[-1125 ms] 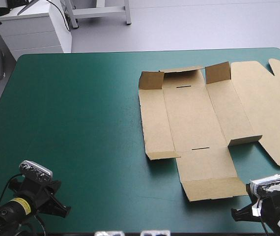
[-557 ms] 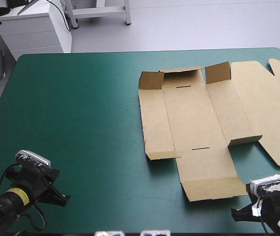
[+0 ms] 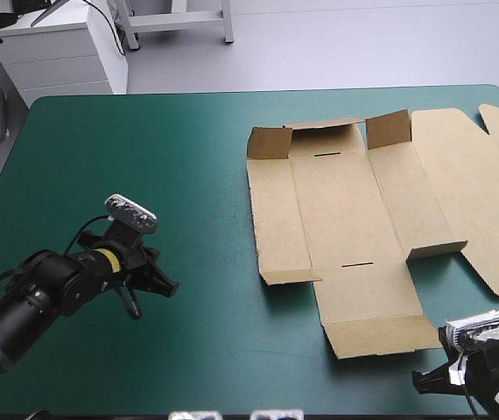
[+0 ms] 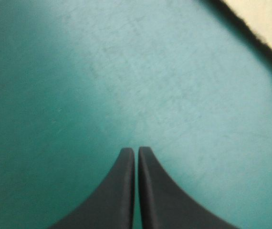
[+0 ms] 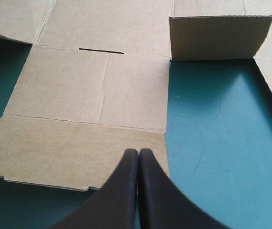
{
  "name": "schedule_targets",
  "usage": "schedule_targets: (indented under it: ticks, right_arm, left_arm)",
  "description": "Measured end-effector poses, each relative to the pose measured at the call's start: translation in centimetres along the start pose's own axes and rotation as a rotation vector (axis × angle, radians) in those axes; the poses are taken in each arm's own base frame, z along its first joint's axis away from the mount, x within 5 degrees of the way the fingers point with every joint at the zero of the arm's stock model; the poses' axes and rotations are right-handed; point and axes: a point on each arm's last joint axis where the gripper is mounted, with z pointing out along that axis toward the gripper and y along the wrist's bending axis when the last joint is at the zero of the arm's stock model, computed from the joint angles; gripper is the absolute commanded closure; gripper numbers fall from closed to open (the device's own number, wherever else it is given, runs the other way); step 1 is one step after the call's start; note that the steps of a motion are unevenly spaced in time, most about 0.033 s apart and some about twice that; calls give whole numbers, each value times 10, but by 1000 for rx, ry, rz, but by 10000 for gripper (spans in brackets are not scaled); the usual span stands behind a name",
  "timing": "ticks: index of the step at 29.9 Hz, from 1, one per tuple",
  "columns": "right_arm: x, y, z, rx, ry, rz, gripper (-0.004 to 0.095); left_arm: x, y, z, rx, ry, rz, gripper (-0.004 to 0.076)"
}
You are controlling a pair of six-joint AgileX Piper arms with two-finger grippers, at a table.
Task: Fold the box
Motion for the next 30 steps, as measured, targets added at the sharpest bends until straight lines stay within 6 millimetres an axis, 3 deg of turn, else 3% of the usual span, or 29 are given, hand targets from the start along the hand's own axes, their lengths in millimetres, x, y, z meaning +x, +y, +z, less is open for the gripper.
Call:
schedule_targets:
  ticks: [6, 15, 24, 27, 30]
  right_arm:
    - [0, 0, 0, 0, 0, 0, 922]
    - [0, 0, 0, 0, 0, 0, 922]
    - [0, 0, 0, 0, 0, 0, 922]
    - [0, 0, 0, 0, 0, 0, 922]
    - [0, 0, 0, 0, 0, 0, 922]
  left_arm:
    - [-18, -1, 28, 148, 14, -39, 706]
    - [-11, 45, 44, 565, -21, -317, 706]
    - [-14, 63, 70, 688, -77, -552, 706]
    - [-14, 68, 86, 697, -76, -643, 645]
    - [-9, 70, 104, 715, -39, -703, 493]
